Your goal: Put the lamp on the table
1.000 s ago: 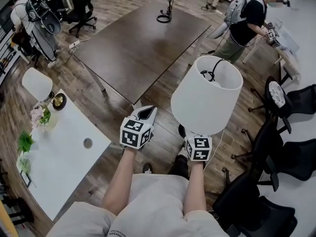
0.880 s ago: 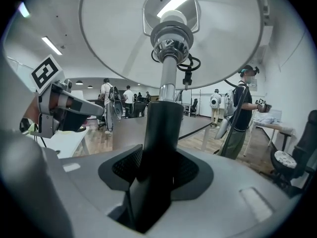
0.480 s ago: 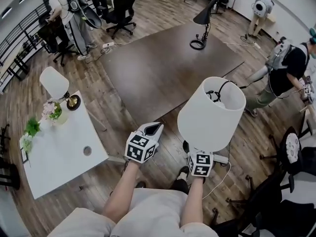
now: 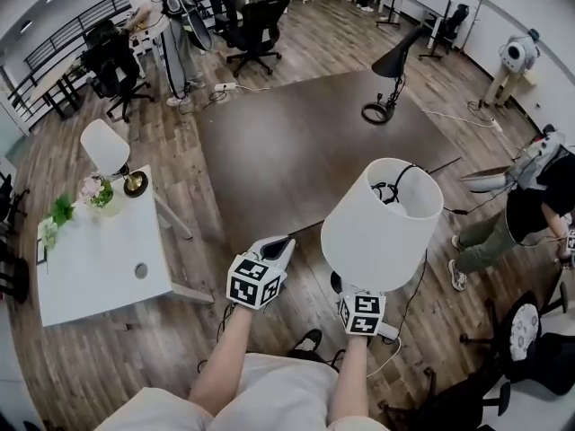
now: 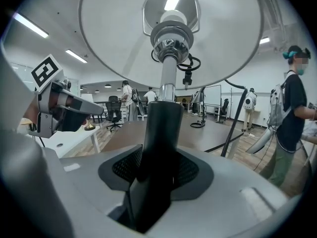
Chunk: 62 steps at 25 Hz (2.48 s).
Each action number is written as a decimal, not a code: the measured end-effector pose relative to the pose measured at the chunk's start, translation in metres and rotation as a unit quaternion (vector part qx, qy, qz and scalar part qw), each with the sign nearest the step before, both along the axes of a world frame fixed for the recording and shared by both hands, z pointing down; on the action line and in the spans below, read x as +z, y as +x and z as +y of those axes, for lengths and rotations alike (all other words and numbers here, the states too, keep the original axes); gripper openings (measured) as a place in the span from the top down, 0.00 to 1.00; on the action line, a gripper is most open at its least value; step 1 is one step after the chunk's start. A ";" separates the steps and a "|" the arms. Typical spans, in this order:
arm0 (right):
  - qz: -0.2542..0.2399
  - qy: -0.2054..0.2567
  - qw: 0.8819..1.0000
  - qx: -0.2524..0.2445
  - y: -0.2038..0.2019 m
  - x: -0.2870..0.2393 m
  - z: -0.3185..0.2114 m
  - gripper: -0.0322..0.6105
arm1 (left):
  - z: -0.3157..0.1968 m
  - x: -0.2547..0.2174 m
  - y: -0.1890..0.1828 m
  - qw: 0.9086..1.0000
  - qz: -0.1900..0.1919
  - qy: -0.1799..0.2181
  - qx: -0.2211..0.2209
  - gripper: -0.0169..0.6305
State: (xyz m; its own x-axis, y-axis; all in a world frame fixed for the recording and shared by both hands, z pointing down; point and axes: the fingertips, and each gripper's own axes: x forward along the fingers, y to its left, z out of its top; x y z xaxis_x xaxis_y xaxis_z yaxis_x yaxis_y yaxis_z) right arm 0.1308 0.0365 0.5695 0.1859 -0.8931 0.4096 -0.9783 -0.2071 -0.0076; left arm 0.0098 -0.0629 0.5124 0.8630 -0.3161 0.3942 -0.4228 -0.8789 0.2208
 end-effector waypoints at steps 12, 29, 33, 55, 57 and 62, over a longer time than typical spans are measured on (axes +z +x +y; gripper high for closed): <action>0.001 -0.002 1.000 -0.023 0.076 0.014 0.005 0.64 | 0.008 0.003 0.052 0.999 0.007 0.002 -0.044 0.97; 0.021 0.012 0.998 -0.059 0.164 0.009 -0.108 0.65 | -0.093 0.006 0.156 0.998 0.030 -0.011 -0.056 0.97; 0.018 0.013 0.997 -0.068 0.181 0.006 -0.143 0.65 | -0.128 0.002 0.178 0.997 0.034 -0.011 -0.062 0.97; -0.017 0.023 0.989 -0.145 0.190 0.050 -0.307 0.65 | -0.219 0.055 0.163 0.991 -0.001 -0.035 -0.127 0.97; -0.016 0.020 0.988 -0.151 0.195 0.061 -0.325 0.65 | -0.226 0.063 0.174 0.992 -0.007 -0.037 -0.117 0.97; -0.020 0.022 0.986 -0.162 0.205 0.082 -0.379 0.65 | -0.260 0.075 0.199 0.994 -0.021 -0.034 -0.098 0.97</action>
State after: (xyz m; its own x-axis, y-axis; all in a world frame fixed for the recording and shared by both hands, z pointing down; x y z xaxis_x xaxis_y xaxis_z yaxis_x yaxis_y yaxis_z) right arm 0.3355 -0.3427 0.6513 -0.1269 -0.9200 0.3708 -0.9919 0.1171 -0.0491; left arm 0.2085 -0.3225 0.5873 0.7694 -0.4488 0.4545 -0.5952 -0.7620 0.2552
